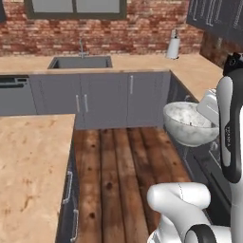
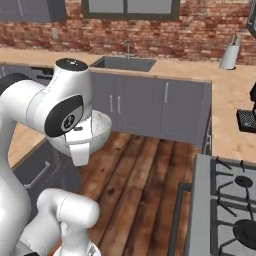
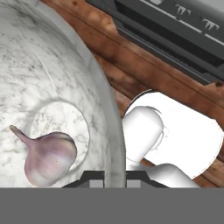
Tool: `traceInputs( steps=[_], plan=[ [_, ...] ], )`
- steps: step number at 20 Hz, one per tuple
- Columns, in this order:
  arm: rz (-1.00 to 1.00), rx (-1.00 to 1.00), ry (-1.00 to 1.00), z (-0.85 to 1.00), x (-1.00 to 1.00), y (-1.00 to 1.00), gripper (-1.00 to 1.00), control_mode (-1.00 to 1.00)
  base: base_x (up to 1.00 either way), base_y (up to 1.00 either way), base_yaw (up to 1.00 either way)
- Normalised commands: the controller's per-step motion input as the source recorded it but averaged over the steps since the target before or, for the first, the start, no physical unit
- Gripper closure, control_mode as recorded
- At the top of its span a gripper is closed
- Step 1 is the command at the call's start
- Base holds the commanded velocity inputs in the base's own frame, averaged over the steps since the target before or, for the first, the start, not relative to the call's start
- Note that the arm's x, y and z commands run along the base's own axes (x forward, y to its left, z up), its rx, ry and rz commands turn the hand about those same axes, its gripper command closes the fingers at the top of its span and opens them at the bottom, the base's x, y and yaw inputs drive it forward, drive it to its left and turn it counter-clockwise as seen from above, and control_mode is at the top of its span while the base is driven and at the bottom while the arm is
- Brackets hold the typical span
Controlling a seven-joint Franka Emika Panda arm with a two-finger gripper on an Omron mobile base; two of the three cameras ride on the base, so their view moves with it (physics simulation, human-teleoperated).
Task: Pick the garlic from the cabinet and place it in the bowl. Then pick the bowl and place it in the sink. Then turn on the sink facuet.
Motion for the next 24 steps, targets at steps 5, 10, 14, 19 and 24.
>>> traceInputs(
  steps=[5, 10, 14, 19, 24],
  plan=[
    [0.00, 0.00, 0.00, 0.00, 0.00, 0.00, 1.00, 1.00, 1.00, -0.21, 0.00],
    [0.00, 0.00, 0.00, 0.00, 0.00, 0.00, 1.00, 1.00, 1.00, -0.21, 0.00],
    [0.00, 0.00, 0.00, 0.00, 0.00, 0.00, 1.00, 1.00, 1.00, -0.14, 0.00],
    [0.00, 0.00, 0.00, 0.00, 0.00, 0.00, 1.00, 1.00, 1.00, -0.13, 0.00],
    [0.00, 0.00, 0.00, 0.00, 0.00, 0.00, 1.00, 1.00, 1.00, -0.15, 0.00]
  ],
)
